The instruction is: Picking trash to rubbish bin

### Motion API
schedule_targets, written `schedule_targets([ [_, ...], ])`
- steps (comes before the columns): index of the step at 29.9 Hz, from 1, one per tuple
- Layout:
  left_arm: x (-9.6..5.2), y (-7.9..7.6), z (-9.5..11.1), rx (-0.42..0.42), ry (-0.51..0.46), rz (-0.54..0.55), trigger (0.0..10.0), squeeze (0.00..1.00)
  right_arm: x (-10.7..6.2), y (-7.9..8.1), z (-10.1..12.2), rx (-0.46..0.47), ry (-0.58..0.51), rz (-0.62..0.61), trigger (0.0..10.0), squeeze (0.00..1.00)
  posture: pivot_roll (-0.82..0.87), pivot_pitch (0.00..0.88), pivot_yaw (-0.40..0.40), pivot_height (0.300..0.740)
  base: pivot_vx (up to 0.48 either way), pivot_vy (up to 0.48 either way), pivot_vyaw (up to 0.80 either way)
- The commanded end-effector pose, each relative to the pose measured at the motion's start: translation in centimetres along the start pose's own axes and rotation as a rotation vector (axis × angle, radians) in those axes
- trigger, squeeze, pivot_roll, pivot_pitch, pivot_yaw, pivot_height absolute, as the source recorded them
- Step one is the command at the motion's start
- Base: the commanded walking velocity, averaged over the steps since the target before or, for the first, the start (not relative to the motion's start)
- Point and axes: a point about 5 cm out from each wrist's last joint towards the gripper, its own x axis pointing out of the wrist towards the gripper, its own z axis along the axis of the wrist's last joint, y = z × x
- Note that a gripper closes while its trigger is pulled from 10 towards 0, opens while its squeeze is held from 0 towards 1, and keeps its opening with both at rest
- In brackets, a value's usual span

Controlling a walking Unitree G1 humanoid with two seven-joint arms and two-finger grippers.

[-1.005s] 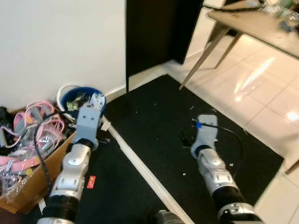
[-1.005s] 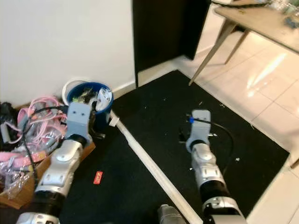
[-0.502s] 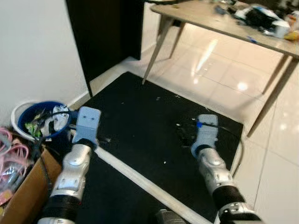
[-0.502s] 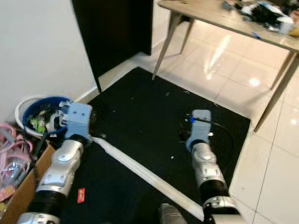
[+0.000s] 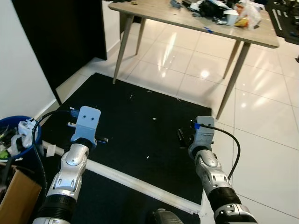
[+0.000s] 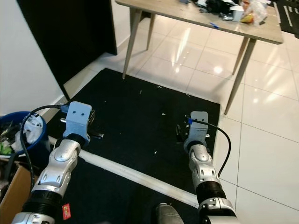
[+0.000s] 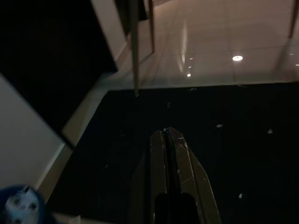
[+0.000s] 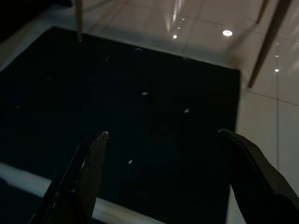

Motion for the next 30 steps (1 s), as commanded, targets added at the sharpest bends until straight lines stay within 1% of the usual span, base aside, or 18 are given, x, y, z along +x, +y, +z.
schedule_targets([
  [1, -0.13, -0.15, -0.12, 0.003, -0.002, -0.008, 10.0, 0.0, 0.05, -0.1, -0.02, -0.006, 0.003, -0.002, 10.0, 0.0, 0.06, 0.048, -0.038, 0.74, 0.33, 0.0, 0.0],
  [13, -0.16, -0.09, -0.16, 0.006, -0.004, -0.011, 10.0, 0.0, 0.07, -0.1, 0.07, -0.01, -0.003, 0.002, 10.0, 0.0, 0.06, 0.035, -0.04, 0.74, 0.33, 0.0, 0.0],
  [30, -0.25, -0.09, -0.18, 0.004, -0.005, -0.012, 10.0, 0.0, 0.06, -0.16, 0.0, -0.016, -0.002, 0.001, 10.0, 0.0, 0.06, 0.041, -0.038, 0.74, 0.328, 0.0, 0.0],
])
